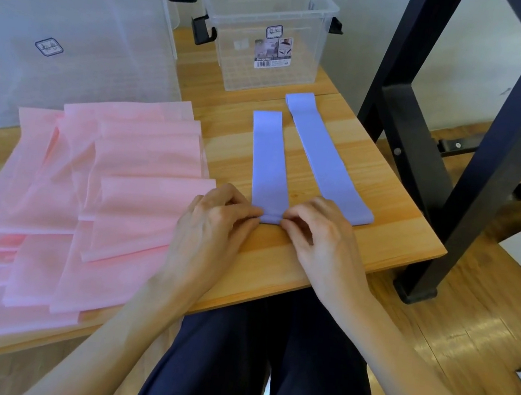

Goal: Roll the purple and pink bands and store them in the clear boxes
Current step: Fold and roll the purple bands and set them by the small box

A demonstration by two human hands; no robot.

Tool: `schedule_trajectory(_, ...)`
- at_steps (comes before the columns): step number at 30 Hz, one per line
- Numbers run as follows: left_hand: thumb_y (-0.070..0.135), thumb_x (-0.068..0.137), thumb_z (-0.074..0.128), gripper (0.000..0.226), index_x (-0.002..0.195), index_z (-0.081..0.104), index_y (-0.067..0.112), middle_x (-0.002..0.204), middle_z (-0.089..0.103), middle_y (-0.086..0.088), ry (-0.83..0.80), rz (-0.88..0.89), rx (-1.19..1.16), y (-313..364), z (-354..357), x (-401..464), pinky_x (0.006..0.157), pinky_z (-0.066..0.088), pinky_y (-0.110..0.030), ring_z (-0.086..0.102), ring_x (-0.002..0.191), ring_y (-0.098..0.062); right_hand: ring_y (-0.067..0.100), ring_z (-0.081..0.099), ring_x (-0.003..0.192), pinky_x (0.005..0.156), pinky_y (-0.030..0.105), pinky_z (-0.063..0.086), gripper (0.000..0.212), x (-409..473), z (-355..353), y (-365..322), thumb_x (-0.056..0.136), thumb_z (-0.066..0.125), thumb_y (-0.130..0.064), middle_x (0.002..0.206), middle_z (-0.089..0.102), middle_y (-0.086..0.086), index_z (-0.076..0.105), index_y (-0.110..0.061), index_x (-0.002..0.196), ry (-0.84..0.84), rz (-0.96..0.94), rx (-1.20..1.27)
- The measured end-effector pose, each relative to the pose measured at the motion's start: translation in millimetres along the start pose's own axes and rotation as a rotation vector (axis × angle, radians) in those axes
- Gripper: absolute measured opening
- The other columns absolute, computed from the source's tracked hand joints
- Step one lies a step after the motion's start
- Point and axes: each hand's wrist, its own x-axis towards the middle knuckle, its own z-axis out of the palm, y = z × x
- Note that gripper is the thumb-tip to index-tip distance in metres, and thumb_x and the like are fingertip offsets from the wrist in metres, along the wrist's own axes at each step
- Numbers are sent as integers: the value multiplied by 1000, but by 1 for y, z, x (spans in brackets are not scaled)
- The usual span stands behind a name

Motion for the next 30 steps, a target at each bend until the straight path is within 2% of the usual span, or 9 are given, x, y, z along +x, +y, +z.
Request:
schedule_trajectory(3, 21, 92, 68, 18, 108, 76, 21, 95, 61, 4, -10, 42, 25, -3, 1, 4, 65, 46, -33, 61, 83, -23, 23, 59, 86, 75, 28, 43, 10, 3, 3, 3, 86, 74, -11, 87, 59, 5, 73, -4, 93, 19, 1, -16)
schedule_trajectory(6, 21, 92, 66, 21, 111, 75, 16, 96, 61, 0, -4, 60, 54, -4, 6, 6, 69, 51, -39, 60, 84, -24, 26, 59, 81, 74, 27, 45, 13, 7, 5, 3, 87, 68, -11, 83, 59, 7, 76, -1, 93, 27, -6, -16)
schedule_trajectory(9, 24, 93, 61, 25, 113, 74, 15, 98, 61, -1, 9, 70, 51, -3, 8, 9, 70, 52, -39, 60, 87, -25, 26, 58, 83, 75, 34, 50, 13, 11, 4, 0, 90, 67, -11, 84, 58, 8, 76, -1, 91, 5, 13, -27)
schedule_trajectory(12, 22, 95, 62, 17, 109, 71, 19, 96, 61, 3, 12, 38, -2, -1, 6, 10, 66, 50, -36, 62, 85, -22, 25, 58, 92, 82, 36, 49, 12, 15, 2, -3, 93, 67, -11, 92, 61, 7, 71, -4, 101, -37, 59, -16)
schedule_trajectory(14, 21, 93, 65, 7, 99, 68, 21, 93, 61, 7, 24, 22, -20, 0, 5, 10, 64, 49, -35, 61, 83, -20, 23, 57, 91, 80, 36, 49, 8, 16, 2, -3, 92, 67, -11, 91, 62, 5, 67, -7, 99, -24, 58, -2)
schedule_trajectory(17, 21, 91, 69, 5, 95, 72, 19, 94, 61, 6, 40, 35, -7, -2, 4, 13, 64, 48, -34, 61, 82, -21, 22, 58, 85, 74, 33, 50, 5, 17, 1, -2, 89, 72, -11, 87, 61, 4, 69, -6, 89, -7, 33, -19)
schedule_trajectory(23, 20, 92, 68, 20, 111, 75, 18, 96, 62, 2, 5, 47, 33, -6, 7, 19, 62, 53, -38, 62, 83, -25, 25, 60, 84, 76, 24, 45, 15, 25, 6, 4, 86, 73, -9, 85, 59, 7, 75, -2, 100, -8, 27, -42)
schedule_trajectory(27, 18, 93, 66, 22, 113, 74, 16, 97, 59, -3, 8, 59, 58, -5, 7, 21, 61, 53, -39, 61, 82, -28, 27, 58, 89, 77, 38, 51, 20, 28, 7, 1, 90, 69, -7, 91, 60, 7, 67, -5, 110, -4, 33, -47)
schedule_trajectory(30, 17, 94, 64, 19, 110, 74, 13, 97, 57, -5, -5, 61, 90, -5, 7, 24, 60, 51, -37, 60, 81, -29, 26, 59, 88, 75, 37, 50, 12, 30, 8, 3, 87, 72, -6, 91, 60, 6, 68, -6, 99, 3, 15, -38)
